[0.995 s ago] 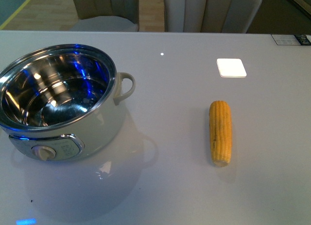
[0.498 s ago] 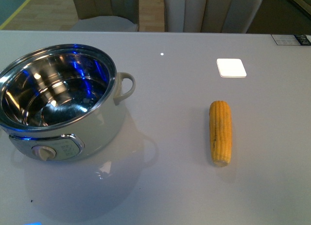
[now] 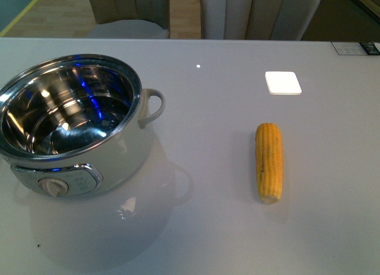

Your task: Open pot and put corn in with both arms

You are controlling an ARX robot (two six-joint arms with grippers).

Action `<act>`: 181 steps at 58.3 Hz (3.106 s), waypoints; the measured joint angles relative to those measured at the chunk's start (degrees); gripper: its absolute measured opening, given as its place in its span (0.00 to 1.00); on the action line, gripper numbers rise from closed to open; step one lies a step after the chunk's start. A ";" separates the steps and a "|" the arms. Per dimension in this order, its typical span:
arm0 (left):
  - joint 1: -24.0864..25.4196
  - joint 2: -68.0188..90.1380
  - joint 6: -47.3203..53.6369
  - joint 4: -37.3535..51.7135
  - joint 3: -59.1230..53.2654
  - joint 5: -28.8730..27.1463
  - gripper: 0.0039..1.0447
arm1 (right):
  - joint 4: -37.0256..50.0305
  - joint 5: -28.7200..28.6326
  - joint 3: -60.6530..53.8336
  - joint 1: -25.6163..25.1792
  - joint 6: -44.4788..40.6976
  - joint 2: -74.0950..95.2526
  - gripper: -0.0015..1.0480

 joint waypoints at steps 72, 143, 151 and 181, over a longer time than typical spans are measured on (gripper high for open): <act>-23.67 -62.42 15.54 -37.27 -21.16 -7.41 0.03 | 0.00 0.04 0.00 0.00 0.00 0.00 0.92; -34.51 -89.50 15.69 -64.19 -21.16 -17.84 0.09 | 0.00 0.04 0.00 0.00 0.00 0.00 0.92; -34.51 -89.50 15.69 -64.19 -21.16 -17.84 0.31 | 0.00 0.04 0.00 0.00 0.00 0.00 0.92; -34.51 -89.50 15.80 -64.19 -21.16 -17.84 0.94 | 0.00 0.04 0.00 0.02 0.00 0.00 0.92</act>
